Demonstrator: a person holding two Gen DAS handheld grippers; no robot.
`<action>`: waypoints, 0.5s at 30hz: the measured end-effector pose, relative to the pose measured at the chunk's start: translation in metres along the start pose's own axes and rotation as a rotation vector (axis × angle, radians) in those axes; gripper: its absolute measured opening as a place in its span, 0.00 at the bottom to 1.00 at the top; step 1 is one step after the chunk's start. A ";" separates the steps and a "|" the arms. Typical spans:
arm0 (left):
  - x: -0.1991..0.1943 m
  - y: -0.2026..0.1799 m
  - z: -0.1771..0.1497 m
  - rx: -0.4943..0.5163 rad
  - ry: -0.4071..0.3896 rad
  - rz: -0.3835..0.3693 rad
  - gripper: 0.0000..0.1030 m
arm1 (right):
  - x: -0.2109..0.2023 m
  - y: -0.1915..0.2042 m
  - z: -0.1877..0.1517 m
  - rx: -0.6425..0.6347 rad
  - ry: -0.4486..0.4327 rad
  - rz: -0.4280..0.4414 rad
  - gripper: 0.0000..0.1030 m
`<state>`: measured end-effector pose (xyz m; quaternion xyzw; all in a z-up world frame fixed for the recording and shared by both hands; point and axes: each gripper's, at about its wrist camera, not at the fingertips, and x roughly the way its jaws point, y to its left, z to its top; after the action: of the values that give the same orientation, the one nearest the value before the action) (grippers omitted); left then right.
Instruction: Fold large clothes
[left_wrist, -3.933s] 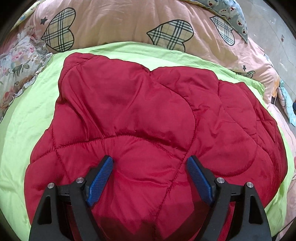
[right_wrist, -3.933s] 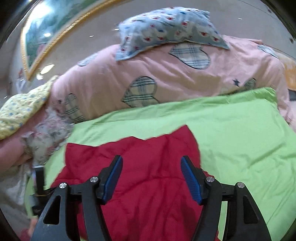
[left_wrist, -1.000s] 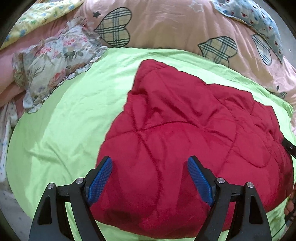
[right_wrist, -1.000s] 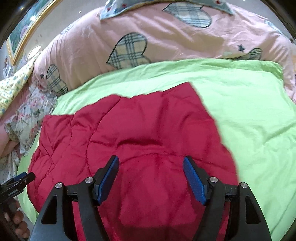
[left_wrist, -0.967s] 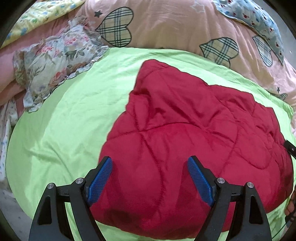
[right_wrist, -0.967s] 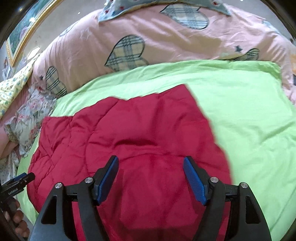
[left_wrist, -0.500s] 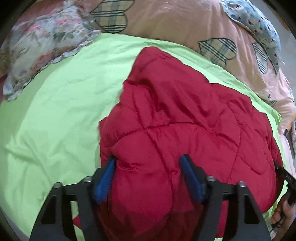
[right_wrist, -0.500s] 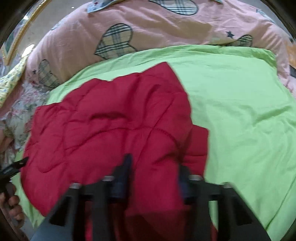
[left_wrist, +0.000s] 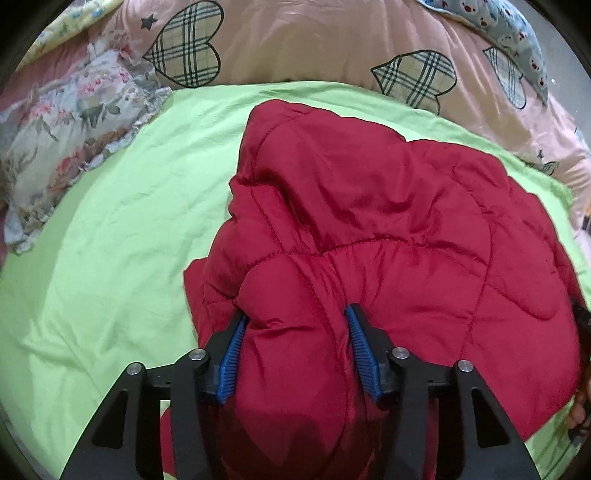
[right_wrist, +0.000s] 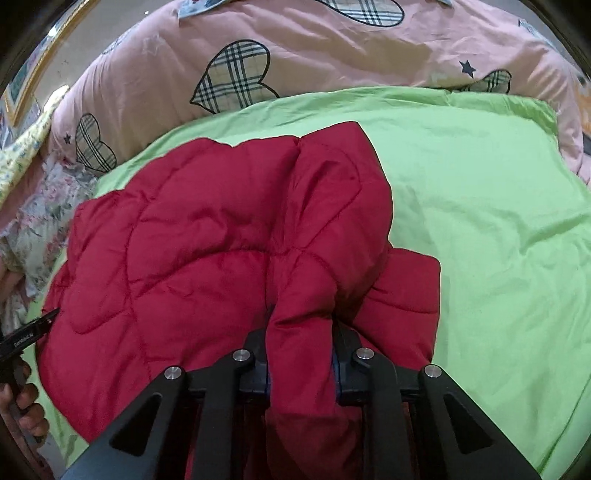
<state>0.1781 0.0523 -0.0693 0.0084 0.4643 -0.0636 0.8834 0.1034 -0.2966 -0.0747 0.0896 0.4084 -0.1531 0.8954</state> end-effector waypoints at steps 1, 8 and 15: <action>-0.001 -0.002 0.001 0.002 -0.003 0.015 0.55 | 0.000 0.002 -0.001 -0.008 -0.003 -0.013 0.22; -0.033 0.000 -0.004 -0.059 -0.056 0.049 0.64 | -0.001 -0.002 -0.001 -0.002 -0.013 -0.023 0.25; -0.084 -0.017 -0.026 -0.051 -0.151 0.038 0.72 | -0.001 -0.004 -0.002 0.005 -0.017 -0.032 0.29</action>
<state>0.1077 0.0460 -0.0142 -0.0100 0.3974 -0.0354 0.9169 0.1000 -0.3000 -0.0757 0.0839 0.4020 -0.1691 0.8960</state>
